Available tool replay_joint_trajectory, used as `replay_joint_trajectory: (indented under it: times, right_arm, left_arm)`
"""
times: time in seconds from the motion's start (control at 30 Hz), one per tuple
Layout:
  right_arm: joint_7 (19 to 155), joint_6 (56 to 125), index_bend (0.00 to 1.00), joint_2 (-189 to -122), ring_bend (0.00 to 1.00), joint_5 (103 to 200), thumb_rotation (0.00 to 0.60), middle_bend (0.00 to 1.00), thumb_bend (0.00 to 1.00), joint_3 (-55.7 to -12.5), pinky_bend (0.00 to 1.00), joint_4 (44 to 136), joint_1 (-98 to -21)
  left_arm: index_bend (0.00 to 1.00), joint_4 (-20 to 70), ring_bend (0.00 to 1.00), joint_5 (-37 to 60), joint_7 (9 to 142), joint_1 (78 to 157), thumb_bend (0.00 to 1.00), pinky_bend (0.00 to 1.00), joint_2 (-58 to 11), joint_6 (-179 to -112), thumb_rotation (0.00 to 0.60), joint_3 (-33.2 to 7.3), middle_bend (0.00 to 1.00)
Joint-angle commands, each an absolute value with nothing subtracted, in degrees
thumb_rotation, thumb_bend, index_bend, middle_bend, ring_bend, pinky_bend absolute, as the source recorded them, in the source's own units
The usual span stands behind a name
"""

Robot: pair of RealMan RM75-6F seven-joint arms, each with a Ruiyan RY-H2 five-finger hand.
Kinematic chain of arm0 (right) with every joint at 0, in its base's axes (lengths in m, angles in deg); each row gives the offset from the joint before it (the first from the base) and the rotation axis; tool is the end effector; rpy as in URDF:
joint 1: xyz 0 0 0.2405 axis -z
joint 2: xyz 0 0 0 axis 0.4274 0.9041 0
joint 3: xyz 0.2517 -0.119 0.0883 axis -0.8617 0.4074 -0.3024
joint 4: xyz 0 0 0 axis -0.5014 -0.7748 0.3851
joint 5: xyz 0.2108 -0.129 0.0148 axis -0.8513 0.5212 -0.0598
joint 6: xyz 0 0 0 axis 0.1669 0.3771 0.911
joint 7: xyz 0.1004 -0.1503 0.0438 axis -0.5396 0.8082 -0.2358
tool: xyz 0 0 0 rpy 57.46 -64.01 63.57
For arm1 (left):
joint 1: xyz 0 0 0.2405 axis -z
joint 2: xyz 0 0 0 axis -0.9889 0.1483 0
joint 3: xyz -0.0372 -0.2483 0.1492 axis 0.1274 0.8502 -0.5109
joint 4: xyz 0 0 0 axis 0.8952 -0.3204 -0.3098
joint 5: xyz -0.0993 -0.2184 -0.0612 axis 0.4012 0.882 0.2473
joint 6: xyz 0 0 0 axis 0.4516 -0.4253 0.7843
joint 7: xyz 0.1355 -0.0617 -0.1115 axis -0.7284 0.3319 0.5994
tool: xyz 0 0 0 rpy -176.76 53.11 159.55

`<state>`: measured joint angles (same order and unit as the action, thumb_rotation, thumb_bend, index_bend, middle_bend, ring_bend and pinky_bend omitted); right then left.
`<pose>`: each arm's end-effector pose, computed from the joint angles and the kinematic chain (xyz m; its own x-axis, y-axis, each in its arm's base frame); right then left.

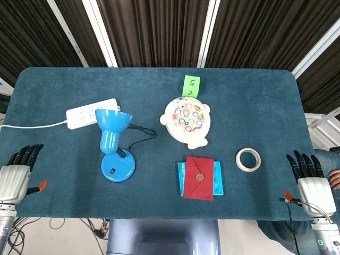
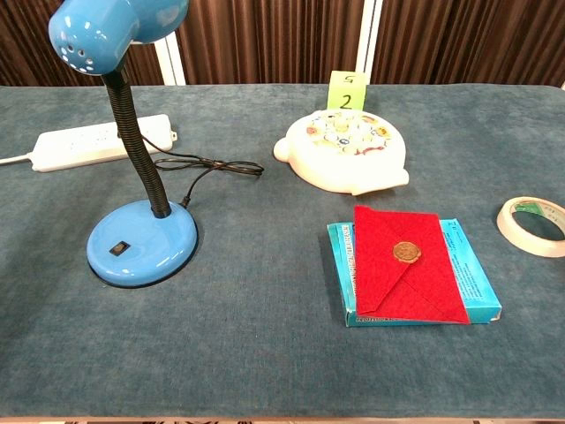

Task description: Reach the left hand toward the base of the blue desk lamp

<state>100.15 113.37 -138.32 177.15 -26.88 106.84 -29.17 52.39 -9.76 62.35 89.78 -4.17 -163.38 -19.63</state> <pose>-0.3517 -0.2233 0.1329 0.5682 0.0317 0.8223 -0.8217 -0.0331 0.5690 -0.3293 0.2397 0.1199 0.4994 0.0693 0.8636 0.8663 -0.0291 -0.4987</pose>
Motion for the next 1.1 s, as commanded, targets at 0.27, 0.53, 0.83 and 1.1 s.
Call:
replay_joint_trajectory:
  times: [0.27, 0.53, 0.83, 1.1]
  right_arm:
    - [100.2, 113.4, 0.07, -138.3, 0.04, 177.0, 0.6, 0.02, 0.13, -26.9, 0.0, 106.9, -29.1]
    - [100.4, 113.4, 0.07, -138.4, 0.04, 177.0, 0.6, 0.02, 0.13, -26.9, 0.0, 106.9, -29.1]
    - [100.4, 113.4, 0.07, -138.3, 0.04, 176.8, 0.6, 0.02, 0.13, -26.9, 0.0, 107.1, -29.1]
    - [100.6, 113.3, 0.07, -138.4, 0.04, 176.3, 0.6, 0.02, 0.13, -27.0, 0.0, 107.4, -29.0]
  left_arm:
    - [0.07, 52.5, 0.07, -9.8, 62.2, 89.7, 0.15, 0.19, -4.2, -163.2, 0.6, -19.7, 0.09]
    - [0.07, 52.7, 0.07, -9.6, 62.2, 89.5, 0.15, 0.19, -4.1, -163.3, 0.6, -19.6, 0.09]
    - [0.07, 53.1, 0.07, -9.4, 61.2, 89.7, 0.15, 0.19, -4.2, -162.7, 0.6, -19.7, 0.09]
    - [0.08, 51.2, 0.32, -12.5, 60.9, 90.3, 0.25, 0.4, -5.5, -163.7, 0.6, -19.7, 0.32]
